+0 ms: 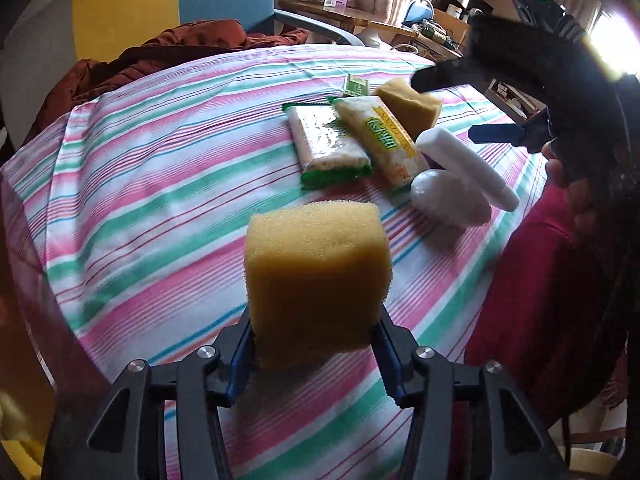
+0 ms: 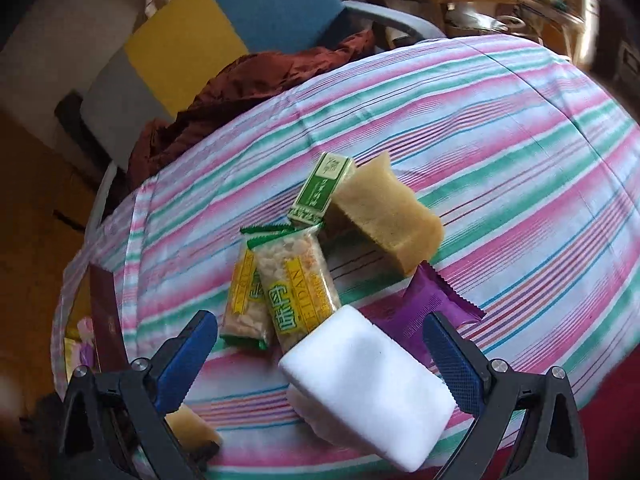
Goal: Organize objects
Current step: 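Grasp the yellow sponge with the left tool while the right tool grasps the white foam block, then carry sponge and foam block into the gold tray and open both tools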
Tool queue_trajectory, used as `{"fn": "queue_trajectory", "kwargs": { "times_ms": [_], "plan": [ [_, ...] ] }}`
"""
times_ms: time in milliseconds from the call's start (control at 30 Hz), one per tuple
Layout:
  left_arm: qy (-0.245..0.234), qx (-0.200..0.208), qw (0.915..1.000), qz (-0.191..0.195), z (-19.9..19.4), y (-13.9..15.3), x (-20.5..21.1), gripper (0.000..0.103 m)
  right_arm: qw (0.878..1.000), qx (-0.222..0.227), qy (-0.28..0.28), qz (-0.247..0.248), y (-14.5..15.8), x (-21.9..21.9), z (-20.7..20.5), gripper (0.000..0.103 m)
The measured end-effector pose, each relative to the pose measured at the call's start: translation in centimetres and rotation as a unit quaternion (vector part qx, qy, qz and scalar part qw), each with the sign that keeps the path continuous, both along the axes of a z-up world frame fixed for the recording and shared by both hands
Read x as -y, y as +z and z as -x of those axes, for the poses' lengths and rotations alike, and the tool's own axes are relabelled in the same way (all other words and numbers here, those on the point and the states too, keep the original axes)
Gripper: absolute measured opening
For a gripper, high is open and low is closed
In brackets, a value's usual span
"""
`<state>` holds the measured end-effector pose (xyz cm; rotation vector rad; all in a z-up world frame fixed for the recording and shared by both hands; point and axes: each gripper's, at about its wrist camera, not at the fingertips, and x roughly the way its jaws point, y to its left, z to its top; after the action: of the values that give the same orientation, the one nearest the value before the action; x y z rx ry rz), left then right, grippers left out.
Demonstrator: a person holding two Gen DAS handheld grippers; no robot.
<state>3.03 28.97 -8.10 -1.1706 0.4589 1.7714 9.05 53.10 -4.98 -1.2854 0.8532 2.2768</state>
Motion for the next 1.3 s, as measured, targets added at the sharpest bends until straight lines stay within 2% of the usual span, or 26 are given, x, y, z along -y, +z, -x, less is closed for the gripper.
{"fn": "queue_trajectory", "kwargs": {
  "times_ms": [100, 167, 267, 333, 467, 500, 533, 567, 633, 767, 867, 967, 1033, 1167, 1300],
  "plan": [
    [0.006, 0.018, 0.9998, -0.011, 0.3, 0.1, 1.6, 0.053, 0.995, 0.051, 0.076, -0.025, -0.3, 0.8, 0.4, 0.103],
    [0.01, 0.031, 0.9994, -0.015, 0.5, 0.2, 2.4, 0.053, 0.99, 0.082, 0.106, -0.033, -1.2, 0.9, 0.3, 0.103],
    [0.018, 0.051, 0.9984, -0.019, 0.5, 0.2, 3.4, 0.053, 0.986, 0.104, 0.128, -0.018, -2.3, 0.7, 0.5, 0.103],
    [0.022, 0.05, 0.9983, -0.018, 0.5, 0.3, 3.9, 0.053, 0.983, 0.119, 0.135, -0.03, -2.5, 0.9, 0.9, 0.103],
    [0.027, 0.049, 0.9983, -0.017, 0.5, 0.3, 4.5, 0.053, 0.981, 0.138, 0.137, -0.017, -3.4, 0.8, 1.0, 0.101],
    [0.028, 0.049, 0.9983, -0.018, 0.4, 0.2, 4.6, 0.054, 0.982, 0.133, 0.136, -0.016, -3.2, 0.8, 0.9, 0.093],
    [0.029, 0.049, 0.9982, -0.018, 0.4, 0.2, 4.5, 0.054, 0.983, 0.127, 0.134, -0.012, -3.0, 0.7, 0.6, 0.077],
    [0.03, 0.05, 0.9981, -0.019, 0.4, 0.2, 4.6, 0.054, 0.984, 0.123, 0.132, -0.011, -2.9, 0.7, 0.3, 0.069],
    [0.031, 0.05, 0.9981, -0.021, 0.4, 0.3, 4.8, 0.054, 0.985, 0.118, 0.126, -0.019, -2.4, 0.6, -0.2, 0.046],
    [0.029, 0.047, 0.9981, -0.027, 0.4, 0.8, 5.2, 0.053, 0.988, 0.101, 0.107, -0.054, -0.5, 0.8, -1.2, 0.03],
    [0.027, 0.043, 0.9981, -0.036, 0.2, 1.5, 5.6, 0.053, 0.991, 0.075, 0.096, -0.056, 1.0, 1.0, -1.5, 0.029],
    [0.03, 0.042, 0.9977, -0.045, 0.2, 2.2, 6.1, 0.053, 0.99, 0.081, 0.08, -0.087, 1.9, 1.3, -1.4, 0.029],
    [0.032, 0.039, 0.9973, -0.054, 0.1, 3.0, 6.5, 0.053, 0.99, 0.064, 0.08, -0.101, 3.0, 2.2, -1.3, 0.028],
    [0.049, 0.035, 0.9954, -0.075, 0.3, 4.5, 8.0, 0.053, 0.988, 0.002, 0.106, -0.115, 6.5, 5.3, -0.7, 0.028],
    [0.082, 0.034, 0.9913, -0.097, 1.1, 5.8, 10.5, 0.053, 0.98, -0.039, 0.162, -0.112, 8.3, 10.5, 1.8, 0.028]
  ]
}}
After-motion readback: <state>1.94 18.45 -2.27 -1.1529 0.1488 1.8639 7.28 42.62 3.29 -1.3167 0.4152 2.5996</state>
